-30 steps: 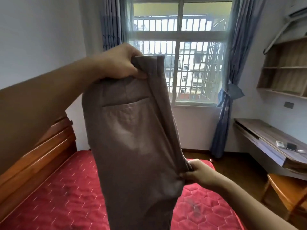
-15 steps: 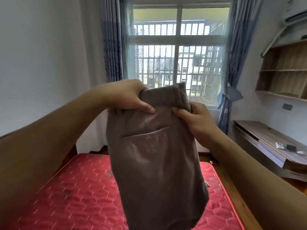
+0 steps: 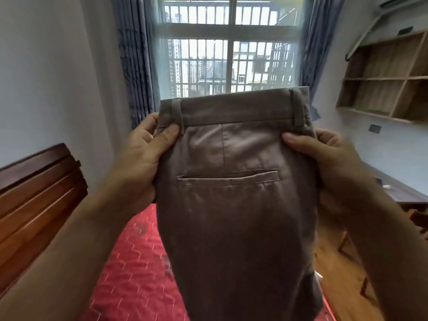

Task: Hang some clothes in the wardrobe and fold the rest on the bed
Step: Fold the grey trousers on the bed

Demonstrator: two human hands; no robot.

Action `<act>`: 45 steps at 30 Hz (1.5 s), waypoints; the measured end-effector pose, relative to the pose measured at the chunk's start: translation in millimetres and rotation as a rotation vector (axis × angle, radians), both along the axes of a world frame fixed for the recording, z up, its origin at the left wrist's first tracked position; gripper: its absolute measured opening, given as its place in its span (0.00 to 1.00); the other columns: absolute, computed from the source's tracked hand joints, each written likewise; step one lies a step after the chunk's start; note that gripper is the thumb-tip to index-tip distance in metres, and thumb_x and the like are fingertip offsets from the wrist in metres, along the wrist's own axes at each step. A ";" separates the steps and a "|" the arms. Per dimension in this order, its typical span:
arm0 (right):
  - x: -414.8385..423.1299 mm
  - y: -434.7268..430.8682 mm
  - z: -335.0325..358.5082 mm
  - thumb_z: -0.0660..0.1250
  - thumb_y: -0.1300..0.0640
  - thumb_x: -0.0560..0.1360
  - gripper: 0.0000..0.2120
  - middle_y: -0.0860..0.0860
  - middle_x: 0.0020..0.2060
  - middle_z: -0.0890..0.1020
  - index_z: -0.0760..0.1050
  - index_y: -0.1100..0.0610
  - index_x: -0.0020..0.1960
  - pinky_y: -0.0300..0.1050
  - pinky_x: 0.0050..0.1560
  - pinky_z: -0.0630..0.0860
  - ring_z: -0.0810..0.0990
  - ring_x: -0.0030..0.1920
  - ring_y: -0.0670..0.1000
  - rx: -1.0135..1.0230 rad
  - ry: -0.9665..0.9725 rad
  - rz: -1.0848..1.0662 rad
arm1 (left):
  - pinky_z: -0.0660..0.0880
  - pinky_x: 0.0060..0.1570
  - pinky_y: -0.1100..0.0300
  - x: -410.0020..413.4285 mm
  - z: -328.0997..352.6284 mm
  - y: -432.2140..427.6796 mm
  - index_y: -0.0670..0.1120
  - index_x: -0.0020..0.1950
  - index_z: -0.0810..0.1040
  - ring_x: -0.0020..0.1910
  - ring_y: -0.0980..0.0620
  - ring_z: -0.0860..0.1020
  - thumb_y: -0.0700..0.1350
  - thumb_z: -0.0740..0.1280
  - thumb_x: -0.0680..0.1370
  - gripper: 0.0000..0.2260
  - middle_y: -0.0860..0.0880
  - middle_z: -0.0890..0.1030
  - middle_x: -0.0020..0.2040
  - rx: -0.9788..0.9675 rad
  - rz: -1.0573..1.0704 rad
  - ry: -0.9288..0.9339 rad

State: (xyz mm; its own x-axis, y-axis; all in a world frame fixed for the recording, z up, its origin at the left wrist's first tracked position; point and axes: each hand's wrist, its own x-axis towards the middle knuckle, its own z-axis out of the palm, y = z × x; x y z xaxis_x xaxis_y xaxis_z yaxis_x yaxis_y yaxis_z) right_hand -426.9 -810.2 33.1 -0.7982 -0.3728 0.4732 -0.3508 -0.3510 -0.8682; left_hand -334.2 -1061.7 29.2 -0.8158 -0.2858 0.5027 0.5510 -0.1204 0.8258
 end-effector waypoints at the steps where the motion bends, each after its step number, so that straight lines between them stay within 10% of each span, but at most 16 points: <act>1: 5.4 6.1 3.5 0.73 0.57 0.68 0.05 0.58 0.39 0.87 0.86 0.57 0.40 0.44 0.37 0.82 0.86 0.37 0.54 -0.012 0.004 0.003 | 0.82 0.48 0.58 2.6 7.0 8.4 0.45 0.62 0.75 0.47 0.52 0.83 0.44 0.66 0.77 0.14 0.48 0.85 0.48 0.003 0.008 0.006; 7: -11.7 33.1 4.7 0.70 0.55 0.71 0.09 0.58 0.46 0.87 0.85 0.57 0.48 0.45 0.41 0.83 0.87 0.43 0.54 -0.010 -0.005 0.082 | 0.82 0.55 0.49 -16.6 16.7 29.1 0.37 0.70 0.72 0.58 0.42 0.82 0.45 0.63 0.82 0.19 0.40 0.83 0.59 0.039 -0.013 -0.046; 13: -96.5 20.6 -81.9 0.68 0.64 0.74 0.11 0.58 0.51 0.86 0.82 0.59 0.55 0.46 0.50 0.83 0.86 0.49 0.54 0.079 -0.193 0.078 | 0.81 0.43 0.59 -97.7 -68.3 25.6 0.46 0.52 0.77 0.43 0.54 0.84 0.40 0.63 0.83 0.04 0.50 0.86 0.43 -0.032 0.101 -0.219; 20: -168.5 13.4 -262.9 0.72 0.69 0.72 0.14 0.56 0.51 0.86 0.82 0.55 0.54 0.60 0.58 0.79 0.84 0.52 0.55 0.685 -0.146 0.040 | 0.77 0.45 0.47 -132.6 -246.4 -11.2 0.41 0.52 0.81 0.40 0.48 0.75 0.35 0.73 0.75 0.07 0.40 0.82 0.44 -0.470 0.262 -0.581; 28: -145.3 -8.6 -443.1 0.67 0.58 0.75 0.19 0.50 0.48 0.85 0.78 0.39 0.61 0.49 0.49 0.77 0.83 0.52 0.56 1.286 -0.167 0.002 | 0.70 0.34 0.57 -114.7 -420.9 -29.2 0.48 0.42 0.77 0.30 0.56 0.72 0.28 0.67 0.72 0.14 0.52 0.78 0.34 -0.699 0.162 -1.018; 35: -215.6 -57.2 -507.3 0.64 0.62 0.75 0.23 0.50 0.53 0.86 0.75 0.40 0.64 0.47 0.54 0.76 0.82 0.58 0.55 1.331 -0.275 0.015 | 0.70 0.37 0.51 -202.2 -496.7 -74.8 0.41 0.43 0.77 0.34 0.50 0.72 0.28 0.68 0.74 0.09 0.32 0.79 0.38 -0.583 0.101 -1.147; 41: -391.0 -125.8 -526.5 0.68 0.57 0.77 0.26 0.56 0.60 0.81 0.68 0.51 0.74 0.48 0.61 0.73 0.79 0.62 0.58 1.143 -0.342 -0.239 | 0.79 0.47 0.62 -384.7 -504.7 -117.5 0.48 0.68 0.74 0.48 0.52 0.80 0.34 0.70 0.76 0.22 0.47 0.75 0.64 -0.463 0.250 -0.888; 45: -378.4 -132.6 -595.6 0.67 0.52 0.77 0.25 0.48 0.46 0.81 0.69 0.51 0.73 0.47 0.55 0.73 0.80 0.53 0.55 1.109 -0.397 -0.283 | 0.76 0.51 0.60 -389.7 -574.6 -111.6 0.46 0.70 0.74 0.51 0.53 0.79 0.39 0.69 0.78 0.20 0.46 0.77 0.62 -0.465 0.327 -0.925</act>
State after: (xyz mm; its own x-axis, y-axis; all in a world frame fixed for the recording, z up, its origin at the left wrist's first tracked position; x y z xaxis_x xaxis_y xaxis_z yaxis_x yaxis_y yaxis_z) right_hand -805.3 -942.8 -562.4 -0.9342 -0.2092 -0.2890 0.0645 0.6977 -0.7135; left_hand -723.9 -1173.3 -545.3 -0.8532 -0.4988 -0.1524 -0.3599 0.3515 0.8642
